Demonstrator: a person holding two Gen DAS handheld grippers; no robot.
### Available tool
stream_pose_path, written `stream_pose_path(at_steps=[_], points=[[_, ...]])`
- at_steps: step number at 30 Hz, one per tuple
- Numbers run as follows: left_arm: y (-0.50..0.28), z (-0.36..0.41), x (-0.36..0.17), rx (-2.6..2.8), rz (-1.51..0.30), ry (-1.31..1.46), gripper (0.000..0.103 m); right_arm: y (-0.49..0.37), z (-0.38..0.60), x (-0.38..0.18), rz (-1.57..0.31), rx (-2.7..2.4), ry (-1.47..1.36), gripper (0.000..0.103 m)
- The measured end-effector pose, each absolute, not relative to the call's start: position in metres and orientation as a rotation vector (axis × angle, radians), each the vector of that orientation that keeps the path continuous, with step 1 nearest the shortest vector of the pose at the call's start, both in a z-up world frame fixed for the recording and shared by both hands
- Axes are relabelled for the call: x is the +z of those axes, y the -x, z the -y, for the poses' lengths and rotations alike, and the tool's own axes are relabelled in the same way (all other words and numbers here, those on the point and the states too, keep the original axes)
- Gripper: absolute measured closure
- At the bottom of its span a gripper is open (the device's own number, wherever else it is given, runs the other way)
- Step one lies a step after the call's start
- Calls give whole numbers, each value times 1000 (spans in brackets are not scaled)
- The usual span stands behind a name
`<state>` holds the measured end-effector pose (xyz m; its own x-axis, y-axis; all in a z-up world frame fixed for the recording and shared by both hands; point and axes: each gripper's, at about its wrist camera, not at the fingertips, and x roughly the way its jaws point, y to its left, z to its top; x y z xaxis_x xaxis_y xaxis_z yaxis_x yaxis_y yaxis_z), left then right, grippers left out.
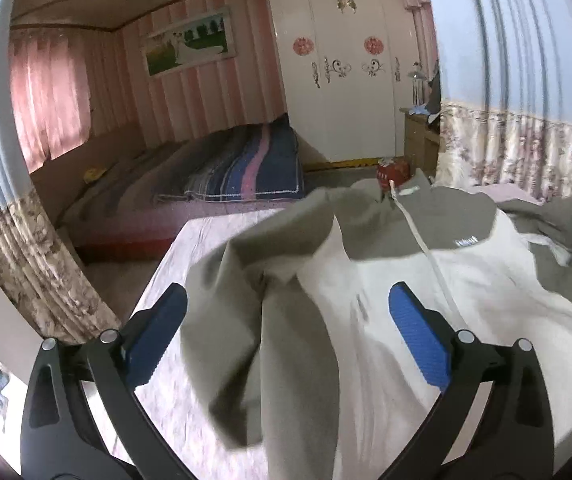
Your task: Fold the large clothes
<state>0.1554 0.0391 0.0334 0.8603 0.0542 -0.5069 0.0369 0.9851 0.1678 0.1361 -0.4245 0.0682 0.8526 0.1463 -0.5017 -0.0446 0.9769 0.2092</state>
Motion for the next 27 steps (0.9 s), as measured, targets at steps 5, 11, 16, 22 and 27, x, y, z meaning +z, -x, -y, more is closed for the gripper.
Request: stream_pose_path(at_steps=[5, 11, 16, 22, 27], points=[[-234, -23, 36, 49, -557, -213, 3, -228, 404, 71, -638, 107, -93, 11], [-320, -14, 11, 76, -612, -213, 3, -315, 394, 41, -726, 60, -64, 10], [-381, -7, -33, 103, -704, -225, 3, -385, 389, -28, -856, -6, -53, 10], [-432, -9, -78, 122, -800, -175, 3, -430, 379, -86, -949, -57, 21, 12], [-465, 2, -114, 28, -901, -209, 90, -443, 373, -99, -934, -50, 26, 87]])
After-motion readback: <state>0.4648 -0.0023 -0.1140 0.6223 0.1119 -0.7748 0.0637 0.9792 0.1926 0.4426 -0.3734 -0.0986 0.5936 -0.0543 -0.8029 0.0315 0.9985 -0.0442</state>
